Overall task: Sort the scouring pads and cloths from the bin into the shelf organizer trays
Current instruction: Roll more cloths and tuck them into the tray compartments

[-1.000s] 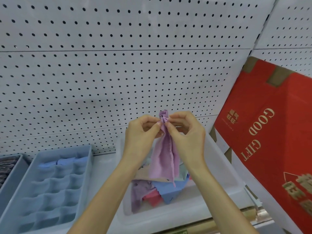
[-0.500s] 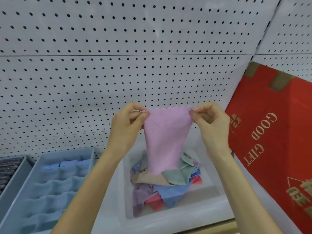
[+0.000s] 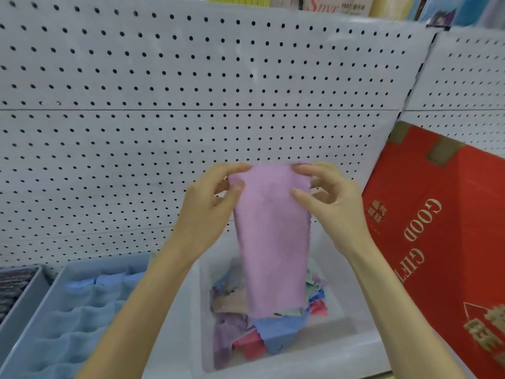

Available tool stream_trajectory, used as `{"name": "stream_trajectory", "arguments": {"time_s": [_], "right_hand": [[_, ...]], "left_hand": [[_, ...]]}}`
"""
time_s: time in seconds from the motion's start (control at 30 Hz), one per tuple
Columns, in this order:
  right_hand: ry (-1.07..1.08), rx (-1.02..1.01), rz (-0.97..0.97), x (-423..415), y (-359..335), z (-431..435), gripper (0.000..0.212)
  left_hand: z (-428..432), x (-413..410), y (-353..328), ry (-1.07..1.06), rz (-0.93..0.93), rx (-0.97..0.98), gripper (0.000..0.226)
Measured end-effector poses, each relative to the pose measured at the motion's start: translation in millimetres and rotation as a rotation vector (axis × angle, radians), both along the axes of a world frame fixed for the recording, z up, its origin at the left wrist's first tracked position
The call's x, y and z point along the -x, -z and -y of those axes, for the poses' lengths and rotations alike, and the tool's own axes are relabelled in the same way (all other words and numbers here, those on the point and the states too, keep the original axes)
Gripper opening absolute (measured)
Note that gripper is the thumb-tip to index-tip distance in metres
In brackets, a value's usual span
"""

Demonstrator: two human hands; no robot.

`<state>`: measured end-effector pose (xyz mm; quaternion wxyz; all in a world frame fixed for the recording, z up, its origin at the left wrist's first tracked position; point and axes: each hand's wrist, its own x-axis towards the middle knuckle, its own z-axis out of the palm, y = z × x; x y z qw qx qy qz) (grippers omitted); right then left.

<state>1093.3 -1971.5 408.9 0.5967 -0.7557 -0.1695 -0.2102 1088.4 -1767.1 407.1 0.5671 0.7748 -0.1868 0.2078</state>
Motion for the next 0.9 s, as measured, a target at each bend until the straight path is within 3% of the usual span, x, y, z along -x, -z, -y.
{"name": "stream_trajectory", "arguments": {"time_s": [0.13, 0.4, 0.53, 0.63, 0.73, 0.77, 0.8, 0.9], "right_hand": [[-0.019, 0.075, 0.061, -5.0, 3.4, -7.7, 0.055], [-0.175, -0.045, 0.021, -9.4, -9.9, 2.1, 0.033], [-0.189, -0.017, -0.012, -5.1, -10.2, 1.9, 0.029], [-0.227, -0.089, -0.023, 3.9, -13.0, -1.9, 0.03], [-0.241, -0.227, -0.113, -0.6, -3.8, -12.8, 0.032], [-0.218, -0.244, -0.175, -3.8, 3.6, -15.4, 0.033], [-0.196, -0.243, -0.246, -7.6, 13.0, -15.6, 0.033], [-0.156, -0.231, -0.474, -11.0, 37.9, -11.2, 0.029]], "left_hand": [[3.9, 1.8, 4.4, 0.051, -0.015, -0.018, 0.062], [-17.5, -3.6, -9.4, 0.152, -0.04, 0.041, 0.063], [-19.4, 4.0, -19.4, 0.122, -0.042, 0.043, 0.052], [-25.4, 5.9, -21.0, 0.274, -0.146, 0.405, 0.056], [-13.6, 12.3, 35.6, 0.583, -0.536, 0.851, 0.062], [-4.5, 19.3, 58.9, 0.735, -0.651, 0.906, 0.062], [0.7, 20.9, 85.2, 0.803, -0.612, 0.927, 0.067], [14.3, 37.8, 115.8, 0.904, -0.81, 1.101, 0.076]]}}
